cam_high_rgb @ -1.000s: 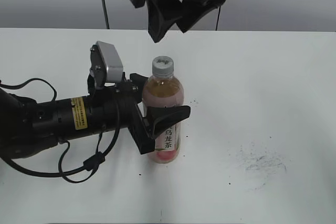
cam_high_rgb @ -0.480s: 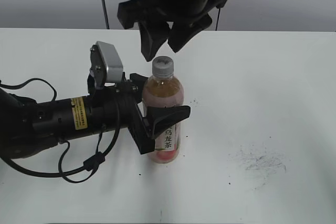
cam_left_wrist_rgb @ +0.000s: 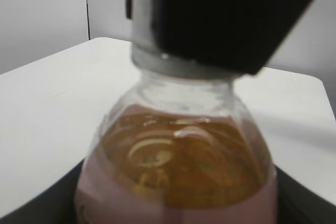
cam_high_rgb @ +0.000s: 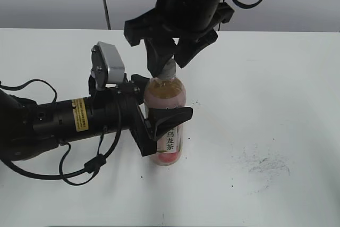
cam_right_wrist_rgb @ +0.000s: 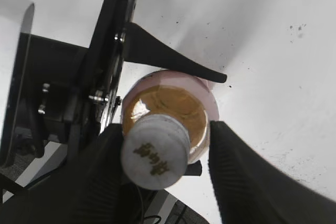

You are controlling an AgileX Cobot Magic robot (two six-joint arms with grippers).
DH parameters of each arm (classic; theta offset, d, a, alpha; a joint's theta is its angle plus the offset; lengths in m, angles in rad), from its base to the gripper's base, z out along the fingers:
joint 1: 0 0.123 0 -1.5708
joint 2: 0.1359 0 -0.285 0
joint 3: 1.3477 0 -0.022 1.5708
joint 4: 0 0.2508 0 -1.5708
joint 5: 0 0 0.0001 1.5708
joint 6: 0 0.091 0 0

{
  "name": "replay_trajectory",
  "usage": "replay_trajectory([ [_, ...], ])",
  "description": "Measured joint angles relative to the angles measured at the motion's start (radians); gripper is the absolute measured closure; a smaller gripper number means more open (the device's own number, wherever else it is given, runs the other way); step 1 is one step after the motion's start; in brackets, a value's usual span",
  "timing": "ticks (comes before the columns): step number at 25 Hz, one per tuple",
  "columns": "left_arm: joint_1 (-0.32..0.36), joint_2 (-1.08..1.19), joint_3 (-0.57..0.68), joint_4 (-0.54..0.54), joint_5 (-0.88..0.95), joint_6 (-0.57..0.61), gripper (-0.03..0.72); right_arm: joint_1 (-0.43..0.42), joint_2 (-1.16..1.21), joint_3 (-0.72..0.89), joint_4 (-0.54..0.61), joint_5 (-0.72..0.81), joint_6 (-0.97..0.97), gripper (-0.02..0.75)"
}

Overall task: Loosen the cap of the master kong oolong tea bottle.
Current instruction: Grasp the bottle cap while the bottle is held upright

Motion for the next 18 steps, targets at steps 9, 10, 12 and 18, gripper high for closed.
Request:
replay_trajectory([
  [9,-0.001,0.0,0.0,0.0,0.0,0.0,0.243,0.001,-0.001,0.0,0.019,0.0,-0.046,0.456],
  [10,-0.001,0.0,0.0,0.0,0.0,0.0,0.243,0.001,-0.001,0.0,0.02,0.0,-0.068,0.456],
  [12,-0.001,0.0,0.0,0.0,0.0,0.0,0.243,0.001,-0.001,0.0,0.021,0.0,-0.127,0.456],
  [18,-0.001,0.0,0.0,0.0,0.0,0.0,0.243,0.001,-0.001,0.0,0.023,-0.006,-0.451,0.458],
])
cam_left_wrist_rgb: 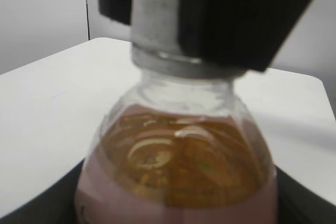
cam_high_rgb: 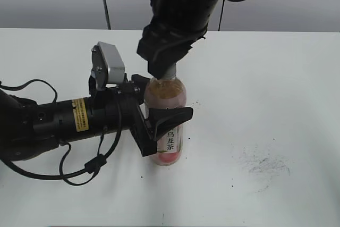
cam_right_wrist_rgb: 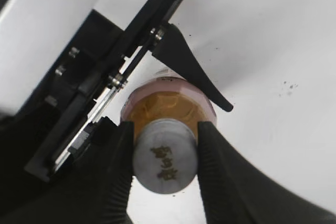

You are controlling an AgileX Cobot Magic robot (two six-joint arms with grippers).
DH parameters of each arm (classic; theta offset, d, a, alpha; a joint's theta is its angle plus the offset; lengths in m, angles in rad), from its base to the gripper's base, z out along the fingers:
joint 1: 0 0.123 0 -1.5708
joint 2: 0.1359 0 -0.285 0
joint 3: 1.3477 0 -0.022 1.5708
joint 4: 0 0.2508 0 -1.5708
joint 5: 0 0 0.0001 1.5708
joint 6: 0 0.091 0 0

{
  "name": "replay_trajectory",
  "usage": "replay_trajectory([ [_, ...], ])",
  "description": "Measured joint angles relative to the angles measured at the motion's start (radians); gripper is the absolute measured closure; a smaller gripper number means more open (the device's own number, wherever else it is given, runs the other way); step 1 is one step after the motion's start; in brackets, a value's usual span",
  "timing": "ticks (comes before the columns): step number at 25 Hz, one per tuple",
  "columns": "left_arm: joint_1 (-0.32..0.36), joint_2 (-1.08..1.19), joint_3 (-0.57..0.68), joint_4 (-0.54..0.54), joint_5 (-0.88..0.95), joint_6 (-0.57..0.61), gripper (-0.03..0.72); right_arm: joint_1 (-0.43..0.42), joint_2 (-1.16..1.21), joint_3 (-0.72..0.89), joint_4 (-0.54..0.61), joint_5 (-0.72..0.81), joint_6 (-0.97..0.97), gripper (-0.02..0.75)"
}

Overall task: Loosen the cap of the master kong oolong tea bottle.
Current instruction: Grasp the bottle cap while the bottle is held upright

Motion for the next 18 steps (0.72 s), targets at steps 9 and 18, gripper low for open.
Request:
replay_trajectory([
  [9,0.0,0.0,0.0,-0.002,0.0,0.0,0.243,0.0,-0.001,-0.001,-0.008,0.009,-0.607,0.46],
  [18,0.0,0.0,0.0,-0.002,0.0,0.0,0.243,0.001,-0.001,-0.01,-0.011,0.014,-1.083,0.46],
])
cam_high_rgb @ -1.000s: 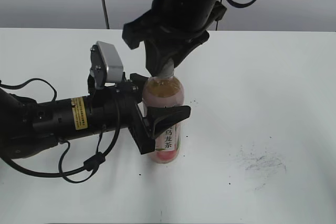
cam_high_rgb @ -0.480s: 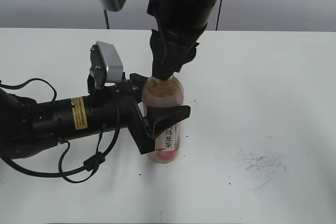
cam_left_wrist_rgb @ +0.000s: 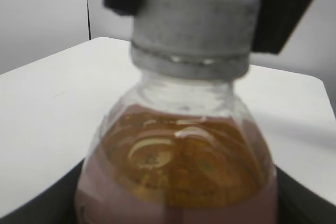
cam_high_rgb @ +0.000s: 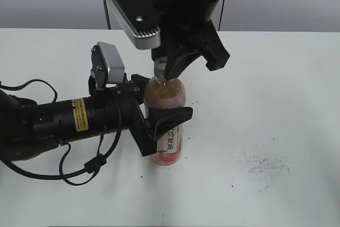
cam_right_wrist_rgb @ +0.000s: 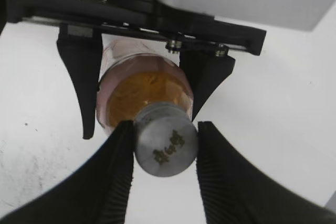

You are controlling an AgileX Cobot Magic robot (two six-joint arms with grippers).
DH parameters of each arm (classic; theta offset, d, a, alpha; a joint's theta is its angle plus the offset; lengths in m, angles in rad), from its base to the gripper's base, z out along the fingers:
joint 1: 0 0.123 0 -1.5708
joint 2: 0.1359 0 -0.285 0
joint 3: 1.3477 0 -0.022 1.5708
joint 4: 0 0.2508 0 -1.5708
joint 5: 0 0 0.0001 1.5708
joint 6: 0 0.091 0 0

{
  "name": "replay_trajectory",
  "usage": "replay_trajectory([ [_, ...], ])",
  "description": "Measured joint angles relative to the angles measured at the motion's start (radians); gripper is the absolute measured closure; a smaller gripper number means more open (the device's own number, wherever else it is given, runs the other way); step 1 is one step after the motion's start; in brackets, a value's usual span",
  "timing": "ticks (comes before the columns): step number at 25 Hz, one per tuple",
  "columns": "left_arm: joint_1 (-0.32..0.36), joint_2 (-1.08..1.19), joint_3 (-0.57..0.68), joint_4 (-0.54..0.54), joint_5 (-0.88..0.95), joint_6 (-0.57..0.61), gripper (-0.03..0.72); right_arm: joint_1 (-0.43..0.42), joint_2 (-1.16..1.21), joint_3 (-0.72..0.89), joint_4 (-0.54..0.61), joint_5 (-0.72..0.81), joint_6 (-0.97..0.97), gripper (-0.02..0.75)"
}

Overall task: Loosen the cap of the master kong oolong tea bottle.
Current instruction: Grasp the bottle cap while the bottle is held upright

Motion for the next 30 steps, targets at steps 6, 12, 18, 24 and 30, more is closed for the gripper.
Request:
replay_trajectory([
  [6,0.0,0.0,0.0,0.009,0.0,0.0,0.243,0.011,-0.001,-0.001,-0.011,0.0,-0.415,0.46],
  [12,0.0,0.0,0.0,0.009,0.0,0.0,0.243,0.011,-0.001,-0.001,-0.009,-0.001,-0.43,0.46],
  [18,0.0,0.0,0.0,0.012,0.0,0.0,0.243,0.018,-0.001,-0.002,-0.021,-0.005,0.003,0.218],
  [24,0.0,0.0,0.0,0.013,0.0,0.0,0.243,0.019,-0.001,-0.017,-0.03,-0.005,0.626,0.178],
  [30,0.0,0.0,0.0,0.013,-0.001,0.0,0.243,0.019,-0.001,-0.017,-0.03,-0.005,1.155,0.251],
])
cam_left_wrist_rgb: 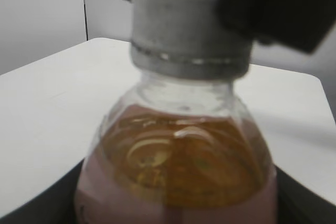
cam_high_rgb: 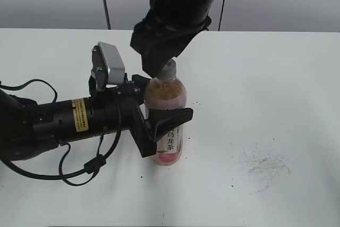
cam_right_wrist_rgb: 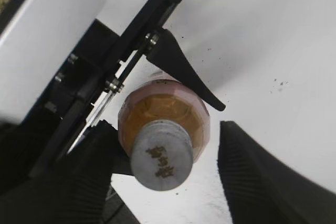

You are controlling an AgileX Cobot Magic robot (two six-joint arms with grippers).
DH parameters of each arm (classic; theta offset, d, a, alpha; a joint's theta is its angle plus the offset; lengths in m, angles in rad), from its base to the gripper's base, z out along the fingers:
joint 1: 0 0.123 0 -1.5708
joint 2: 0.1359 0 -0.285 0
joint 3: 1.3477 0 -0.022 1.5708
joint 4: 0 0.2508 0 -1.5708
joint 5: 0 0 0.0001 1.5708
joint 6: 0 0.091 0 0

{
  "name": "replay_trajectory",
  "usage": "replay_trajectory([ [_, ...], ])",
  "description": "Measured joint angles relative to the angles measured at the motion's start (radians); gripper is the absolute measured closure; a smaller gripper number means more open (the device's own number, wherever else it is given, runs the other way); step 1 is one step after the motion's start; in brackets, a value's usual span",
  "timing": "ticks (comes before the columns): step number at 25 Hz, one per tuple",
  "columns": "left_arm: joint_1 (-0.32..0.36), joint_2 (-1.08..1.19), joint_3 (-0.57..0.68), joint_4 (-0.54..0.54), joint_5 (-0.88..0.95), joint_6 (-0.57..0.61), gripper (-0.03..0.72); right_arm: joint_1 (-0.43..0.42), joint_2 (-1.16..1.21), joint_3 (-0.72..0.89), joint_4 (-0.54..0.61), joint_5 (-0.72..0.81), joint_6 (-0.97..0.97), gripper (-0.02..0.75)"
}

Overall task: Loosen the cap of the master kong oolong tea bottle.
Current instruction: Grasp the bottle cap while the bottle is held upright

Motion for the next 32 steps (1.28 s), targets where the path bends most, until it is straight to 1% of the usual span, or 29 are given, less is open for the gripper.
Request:
replay_trajectory([
  [2,0.0,0.0,0.0,0.0,0.0,0.0,0.243,0.0,0.0,0.0,0.0,0.0,0.094,0.331],
  [5,0.0,0.0,0.0,0.0,0.0,0.0,0.243,0.0,0.0,0.0,0.002,0.0,0.186,0.385],
  [8,0.0,0.0,0.0,0.0,0.0,0.0,0.243,0.0,0.0,0.0,0.002,0.0,0.223,0.389],
  [14,0.0,0.0,0.0,0.001,0.0,0.0,0.243,0.0,0.0,0.0,0.003,0.0,0.251,0.351],
  [22,0.0,0.0,0.0,0.001,0.0,0.0,0.243,0.0,-0.003,0.04,0.003,0.0,0.271,0.35],
  [24,0.0,0.0,0.0,0.001,0.0,0.0,0.243,0.0,-0.011,0.04,0.002,0.0,0.272,0.372],
  [26,0.0,0.0,0.0,0.001,0.0,0.0,0.243,0.0,-0.018,0.04,-0.003,0.0,0.271,0.446],
  [27,0.0,0.0,0.0,0.001,0.001,0.0,0.243,0.0,-0.019,0.04,-0.004,0.0,0.261,0.47],
  [32,0.0,0.0,0.0,-0.001,0.001,0.0,0.243,0.0,-0.019,0.04,-0.004,0.0,0.144,0.47],
])
